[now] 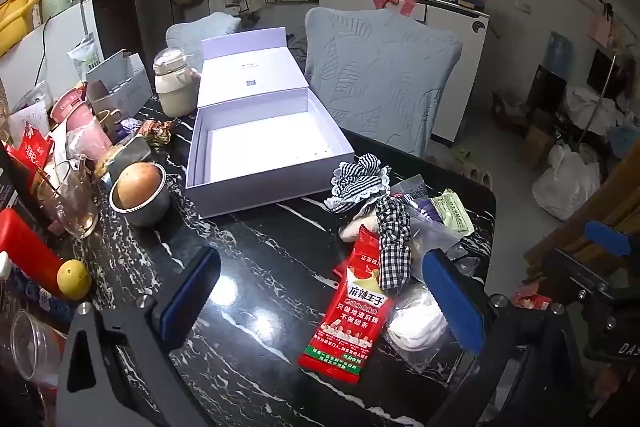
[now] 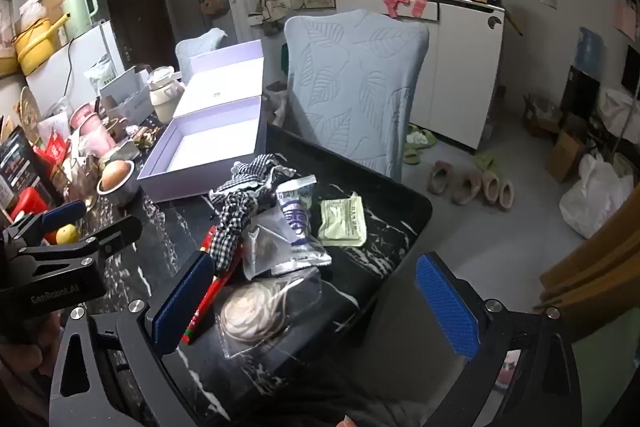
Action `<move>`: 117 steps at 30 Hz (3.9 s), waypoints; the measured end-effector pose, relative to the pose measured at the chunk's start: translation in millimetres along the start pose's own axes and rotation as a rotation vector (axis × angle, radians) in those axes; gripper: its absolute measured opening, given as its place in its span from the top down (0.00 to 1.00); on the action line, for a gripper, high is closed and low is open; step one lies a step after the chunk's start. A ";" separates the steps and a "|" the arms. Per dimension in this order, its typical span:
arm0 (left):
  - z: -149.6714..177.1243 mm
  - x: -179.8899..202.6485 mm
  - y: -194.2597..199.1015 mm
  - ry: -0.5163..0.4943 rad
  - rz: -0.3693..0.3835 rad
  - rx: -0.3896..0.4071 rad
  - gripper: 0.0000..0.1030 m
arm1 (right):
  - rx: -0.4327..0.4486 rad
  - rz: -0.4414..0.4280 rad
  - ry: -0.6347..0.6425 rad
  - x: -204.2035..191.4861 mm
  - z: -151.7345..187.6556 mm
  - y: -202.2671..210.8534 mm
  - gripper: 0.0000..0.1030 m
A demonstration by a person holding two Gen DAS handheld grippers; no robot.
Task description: Organize soft objects
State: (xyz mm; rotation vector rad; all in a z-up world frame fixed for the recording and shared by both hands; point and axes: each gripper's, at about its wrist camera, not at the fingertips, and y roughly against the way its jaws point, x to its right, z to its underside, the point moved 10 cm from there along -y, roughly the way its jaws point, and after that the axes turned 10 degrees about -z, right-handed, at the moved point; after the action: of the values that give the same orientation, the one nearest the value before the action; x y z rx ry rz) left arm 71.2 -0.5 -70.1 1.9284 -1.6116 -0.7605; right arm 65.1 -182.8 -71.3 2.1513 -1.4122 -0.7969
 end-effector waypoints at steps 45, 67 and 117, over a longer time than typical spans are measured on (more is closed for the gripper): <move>6.4 13.0 -3.3 -0.046 0.041 -0.017 0.00 | -0.013 0.021 -0.018 12.6 2.2 -1.7 0.00; 6.8 17.8 4.1 -0.066 0.056 -0.003 0.00 | -0.001 0.032 -0.020 15.2 0.5 3.3 0.00; 68.0 34.3 -51.8 -0.096 0.153 -0.129 0.04 | -0.106 -0.068 -0.055 26.6 53.4 -38.3 0.00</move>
State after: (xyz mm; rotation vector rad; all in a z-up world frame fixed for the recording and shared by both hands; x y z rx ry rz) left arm 64.6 -27.8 -157.9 1.6800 -1.7012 -0.8826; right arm 62.9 -195.5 -141.1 2.1212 -1.2985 -0.9410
